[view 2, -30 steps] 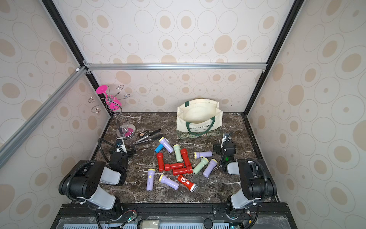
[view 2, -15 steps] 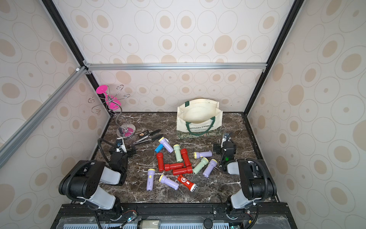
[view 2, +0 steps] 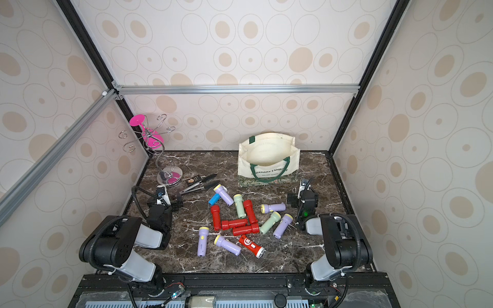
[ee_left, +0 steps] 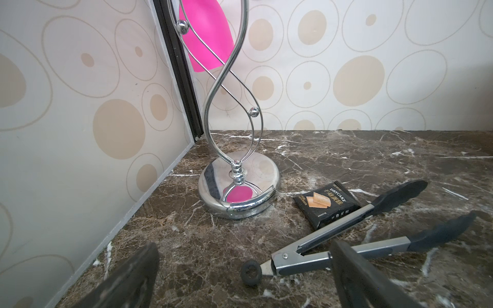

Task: Put the flashlights into the tote bags
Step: Pick up the flashlight from the center of the board.

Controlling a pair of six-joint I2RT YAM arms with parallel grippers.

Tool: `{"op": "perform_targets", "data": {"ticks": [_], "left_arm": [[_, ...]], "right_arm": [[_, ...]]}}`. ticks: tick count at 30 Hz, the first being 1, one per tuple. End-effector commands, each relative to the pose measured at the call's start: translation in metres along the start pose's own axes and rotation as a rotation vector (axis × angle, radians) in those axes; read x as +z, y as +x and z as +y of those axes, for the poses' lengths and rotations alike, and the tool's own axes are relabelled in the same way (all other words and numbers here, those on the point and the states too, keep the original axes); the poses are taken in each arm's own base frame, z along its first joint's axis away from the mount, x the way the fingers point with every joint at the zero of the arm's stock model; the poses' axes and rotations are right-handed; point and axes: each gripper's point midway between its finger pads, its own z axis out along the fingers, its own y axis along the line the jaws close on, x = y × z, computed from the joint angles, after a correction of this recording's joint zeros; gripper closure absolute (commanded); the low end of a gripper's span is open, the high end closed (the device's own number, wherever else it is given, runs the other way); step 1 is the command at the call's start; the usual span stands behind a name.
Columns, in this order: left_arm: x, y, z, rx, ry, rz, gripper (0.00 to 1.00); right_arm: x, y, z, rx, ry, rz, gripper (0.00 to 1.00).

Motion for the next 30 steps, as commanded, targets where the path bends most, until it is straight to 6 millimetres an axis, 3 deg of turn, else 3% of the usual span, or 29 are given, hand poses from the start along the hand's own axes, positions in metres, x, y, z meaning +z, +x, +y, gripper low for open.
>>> {"op": "perform_targets", "data": {"ticks": [1,18,24,30], "left_arm": [[0.002,-0.008,0.002,-0.014,-0.006,-0.026,0.0],[0.002,-0.008,0.002,-0.014,-0.005,-0.028,0.0],[-0.006,-0.019,-0.01,0.01,0.08,-0.058,0.0],[-0.009,-0.034,-0.014,-0.001,0.115,-0.015,0.0]], "right_arm": [[-0.001,-0.001,0.0,-0.001,0.008,-0.012,0.0],[-0.001,-0.001,0.0,-0.001,0.008,-0.012,0.0],[-0.003,-0.008,0.01,-0.033,-0.048,-0.021,0.0],[-0.019,-0.02,0.014,-0.039,-0.091,0.002,0.0]]}}
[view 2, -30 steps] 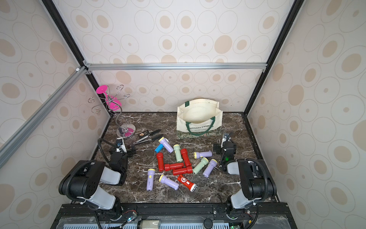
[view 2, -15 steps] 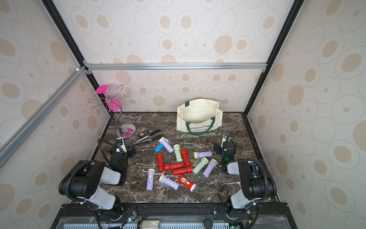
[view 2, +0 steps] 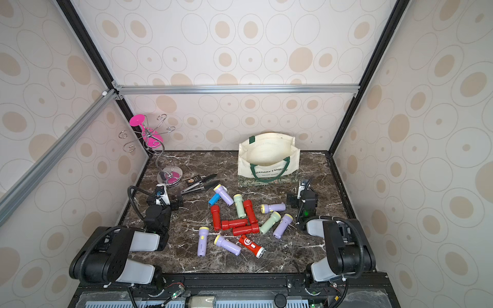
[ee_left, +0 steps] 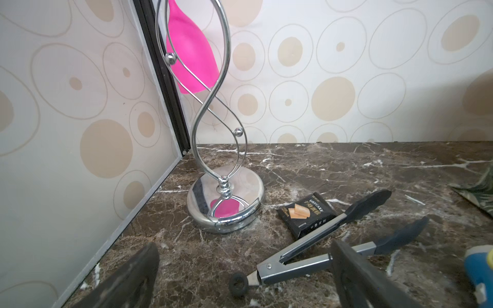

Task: Put the flashlights into the tote bags
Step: Pick up the flashlight from the center of the board.

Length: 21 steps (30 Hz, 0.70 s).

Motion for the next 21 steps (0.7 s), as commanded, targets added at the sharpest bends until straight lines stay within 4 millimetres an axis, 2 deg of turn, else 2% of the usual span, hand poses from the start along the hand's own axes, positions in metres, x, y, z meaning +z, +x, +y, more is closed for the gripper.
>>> {"op": "perform_targets", "data": {"ticks": [1,7,9,11,13,16,17,18,21], "left_arm": [[0.001,-0.007,-0.002,-0.014,0.023,0.047,0.0],[-0.003,-0.013,0.003,-0.197,-0.016,0.234,0.0],[-0.009,-0.014,-0.006,-0.284,0.013,0.302,0.0],[-0.018,-0.014,-0.021,-0.359,0.061,0.376,0.0],[-0.028,-0.021,-0.036,-0.422,0.101,0.419,0.0],[-0.045,-0.029,-0.054,-0.515,0.14,0.472,0.0],[-0.05,-0.029,-0.06,-0.546,0.152,0.494,0.0],[-0.055,-0.03,-0.067,-0.573,0.173,0.519,0.0],[-0.072,-0.027,-0.084,-0.61,0.206,0.605,0.0]], "right_arm": [[-0.011,-0.014,0.01,-0.024,-0.057,-0.001,0.0],[-0.039,-0.034,-0.003,0.033,0.021,0.115,0.0],[-0.05,-0.038,-0.013,0.083,0.084,0.186,0.0],[-0.063,-0.039,-0.014,0.141,0.105,0.272,0.0],[-0.076,-0.035,-0.002,0.159,0.08,0.369,0.0],[-0.094,-0.028,0.032,0.139,0.0,0.484,0.0],[-0.1,-0.026,0.037,0.139,-0.005,0.503,0.0],[-0.109,-0.024,0.053,0.123,-0.036,0.513,0.0],[-0.128,-0.021,0.082,0.122,-0.122,0.522,0.0]]}}
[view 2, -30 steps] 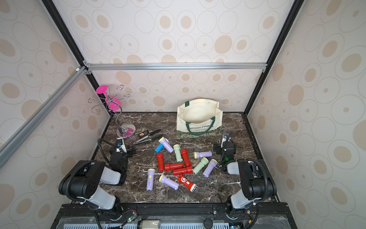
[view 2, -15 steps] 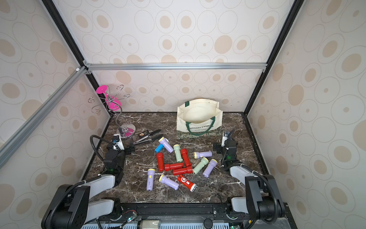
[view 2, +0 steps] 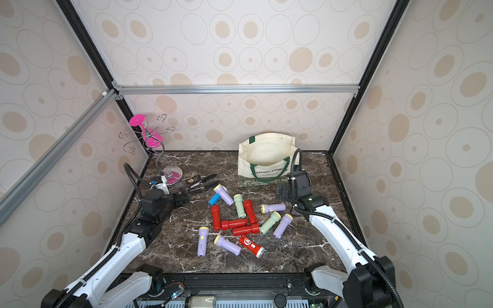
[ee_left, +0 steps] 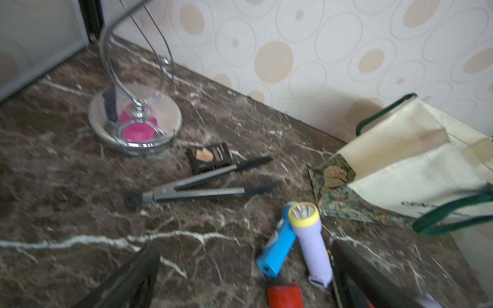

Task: Put the flashlights into the tote bags
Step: Pick up the flashlight from the center of the board.

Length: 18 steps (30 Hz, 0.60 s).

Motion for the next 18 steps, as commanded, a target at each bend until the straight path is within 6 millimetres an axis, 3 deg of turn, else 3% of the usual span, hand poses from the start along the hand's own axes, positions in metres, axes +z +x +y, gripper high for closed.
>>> {"op": "perform_targets", "data": {"ticks": [1,9,15,18], "left_arm": [[-0.014,0.027,-0.009,-0.126,-0.019,0.159,0.0],[-0.025,0.091,-0.018,-0.112,-0.047,0.43,0.0],[-0.04,0.135,-0.008,-0.061,-0.151,0.605,0.0],[-0.048,0.146,0.003,0.004,-0.213,0.653,0.01]], "right_arm": [[-0.017,0.043,0.014,0.006,-0.017,0.151,0.0],[-0.039,0.069,0.07,-0.183,-0.248,0.275,0.0],[-0.06,0.066,0.094,-0.297,-0.382,0.289,0.0],[-0.068,0.062,0.102,-0.316,-0.435,0.277,0.0]]}}
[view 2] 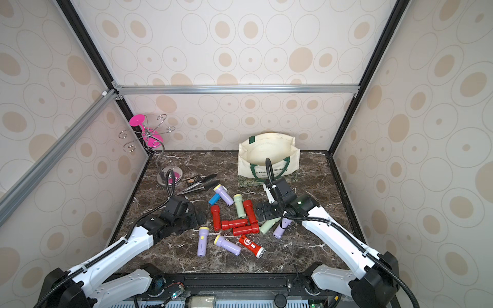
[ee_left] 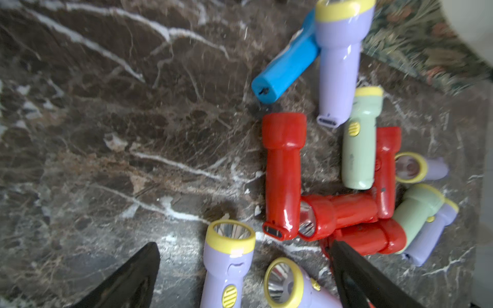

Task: Put the flashlights into the tote bags
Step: Pick up the flashlight from the center of the board.

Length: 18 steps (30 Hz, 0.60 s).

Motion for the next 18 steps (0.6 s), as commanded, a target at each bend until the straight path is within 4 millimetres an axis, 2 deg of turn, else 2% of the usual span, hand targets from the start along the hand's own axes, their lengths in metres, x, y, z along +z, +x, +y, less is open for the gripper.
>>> {"op": "perform_targets", "data": {"ticks": [1,7,13,18], "left_arm": [[-0.007,0.014,0.013,0.012,-0.095,0.061,0.01],[0.006,0.043,0.014,0.058,-0.11,0.15,0.06],[0.02,0.056,0.017,0.077,-0.14,0.183,0.14],[0.024,0.059,0.018,0.082,-0.153,0.179,0.2]], "right_arm": [[-0.008,0.002,0.016,-0.069,-0.083,0.018,0.0],[-0.019,-0.004,0.026,-0.108,-0.132,0.0,0.0],[-0.015,-0.012,0.029,-0.119,-0.135,-0.014,0.0],[-0.02,-0.018,0.031,-0.103,-0.143,-0.041,0.0]]}}
